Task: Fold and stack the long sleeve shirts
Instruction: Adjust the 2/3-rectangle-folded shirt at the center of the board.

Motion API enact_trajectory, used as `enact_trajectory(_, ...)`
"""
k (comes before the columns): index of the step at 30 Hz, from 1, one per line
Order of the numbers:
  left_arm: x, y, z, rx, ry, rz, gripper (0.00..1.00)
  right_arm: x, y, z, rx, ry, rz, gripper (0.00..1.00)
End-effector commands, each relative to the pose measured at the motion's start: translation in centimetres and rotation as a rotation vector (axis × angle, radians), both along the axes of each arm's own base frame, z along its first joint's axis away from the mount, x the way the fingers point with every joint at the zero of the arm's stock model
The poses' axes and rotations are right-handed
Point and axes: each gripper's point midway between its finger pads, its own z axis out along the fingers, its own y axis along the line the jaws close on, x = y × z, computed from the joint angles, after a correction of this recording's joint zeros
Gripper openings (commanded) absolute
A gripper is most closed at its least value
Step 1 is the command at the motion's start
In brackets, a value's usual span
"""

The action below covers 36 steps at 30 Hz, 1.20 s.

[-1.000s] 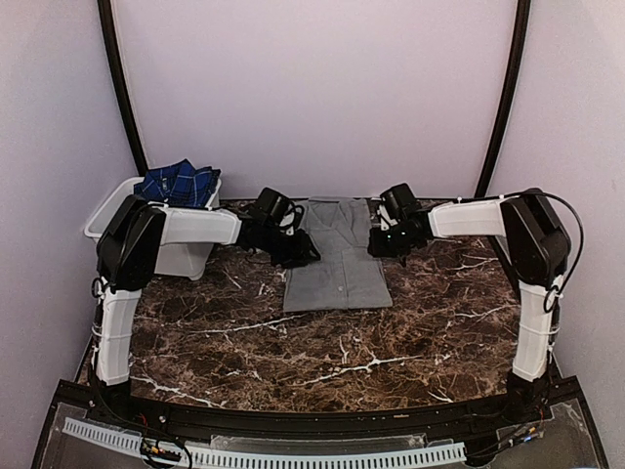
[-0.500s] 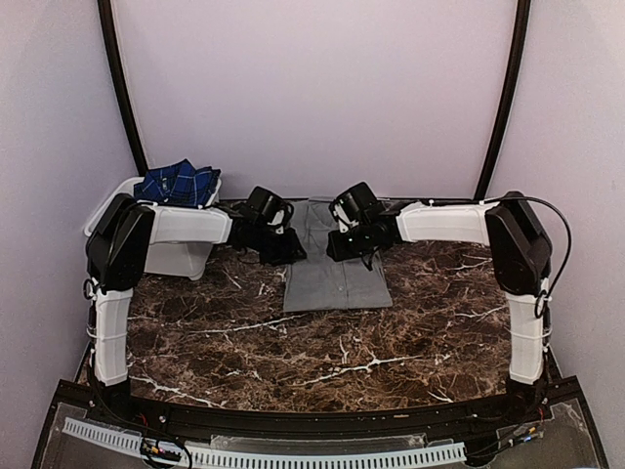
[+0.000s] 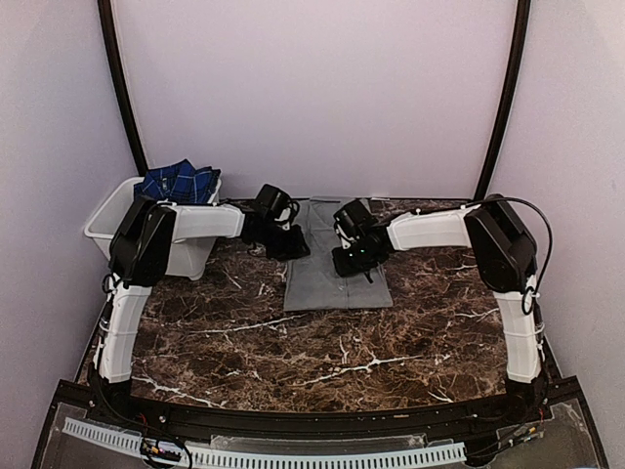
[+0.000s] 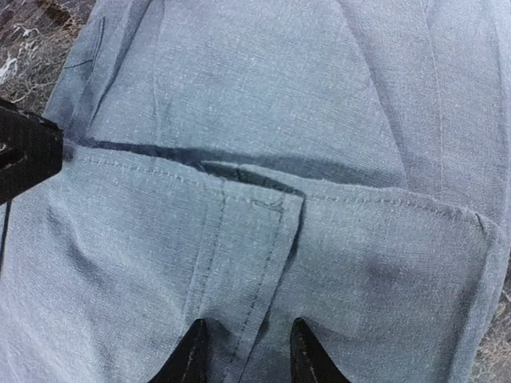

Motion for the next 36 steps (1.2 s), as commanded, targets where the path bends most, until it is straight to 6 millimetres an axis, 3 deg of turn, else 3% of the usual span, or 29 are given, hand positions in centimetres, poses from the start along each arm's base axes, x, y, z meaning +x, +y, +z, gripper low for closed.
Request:
enact_trajectory(1, 0.1, 0.7, 3.1, 0.041, -0.030, -0.015, 0.32, -1.2, -1.7, -2.4, -0.054, 0.044, -0.026, 0.32)
enact_trajectory(5, -1.0, 1.6, 5.9, 0.038, -0.050, -0.007, 0.39, -2.2, -2.0, -2.3, -0.041, 0.063, -0.020, 0.33)
enact_trajectory(6, -1.9, 2.0, 5.4, 0.041, -0.030, -0.011, 0.39, -2.4, -2.0, -1.9, -0.031, 0.064, -0.018, 0.33)
enact_trajectory(7, -2.3, 2.1, 7.0, 0.015, -0.053, -0.009, 0.40, -2.5, -1.9, -1.1, -0.013, 0.059, -0.016, 0.33)
enact_trajectory(8, -3.5, 2.6, 5.9, 0.022, -0.020, -0.015, 0.40, -2.5, -1.7, -0.1, 0.008, 0.047, -0.013, 0.33)
enact_trajectory(9, -3.9, 2.6, 7.3, -0.006, -0.041, -0.014, 0.40, -2.4, -1.6, 0.9, 0.029, 0.036, -0.011, 0.34)
enact_trajectory(10, -5.2, 3.2, 6.1, 0.000, -0.004, -0.020, 0.41, -2.2, -1.6, 2.0, 0.048, 0.020, -0.013, 0.35)
enact_trajectory(11, -5.7, 3.3, 7.3, -0.027, -0.016, -0.018, 0.41, -1.9, -1.7, 3.0, 0.067, 0.008, -0.018, 0.35)
enact_trajectory(12, -7.2, 3.8, 5.9, -0.024, 0.027, -0.027, 0.41, -1.6, -1.9, 3.9, 0.086, -0.001, -0.026, 0.35)
enact_trajectory(13, -7.8, 3.7, 7.0, -0.051, 0.013, -0.028, 0.41, -1.1, -2.2, 4.6, 0.105, -0.011, -0.035, 0.36)
enact_trajectory(16, -11.6, 4.1, 5.4, -0.063, 0.075, -0.066, 0.41, 0.3, -3.8, 5.8, 0.126, -0.034, -0.074, 0.35)
enact_trajectory(19, -14.4, 4.4, 3.5, -0.043, 0.130, -0.096, 0.41, 1.6, -5.1, 5.0, 0.120, -0.021, -0.101, 0.34)
enact_trajectory(24, -17.3, 4.3, 1.8, -0.020, 0.182, -0.133, 0.40, 3.4, -6.4, 3.1, 0.103, -0.007, -0.125, 0.29)
enact_trajectory(30, -19.0, 4.3, 0.1, 0.024, 0.226, -0.141, 0.40, 4.6, -9.0, -0.2, 0.052, 0.032, -0.189, 0.27)
enact_trajectory(36, -19.5, 4.5, -0.8, 0.074, 0.245, -0.129, 0.40, 3.7, -10.7, -2.1, -0.015, 0.060, -0.224, 0.25)
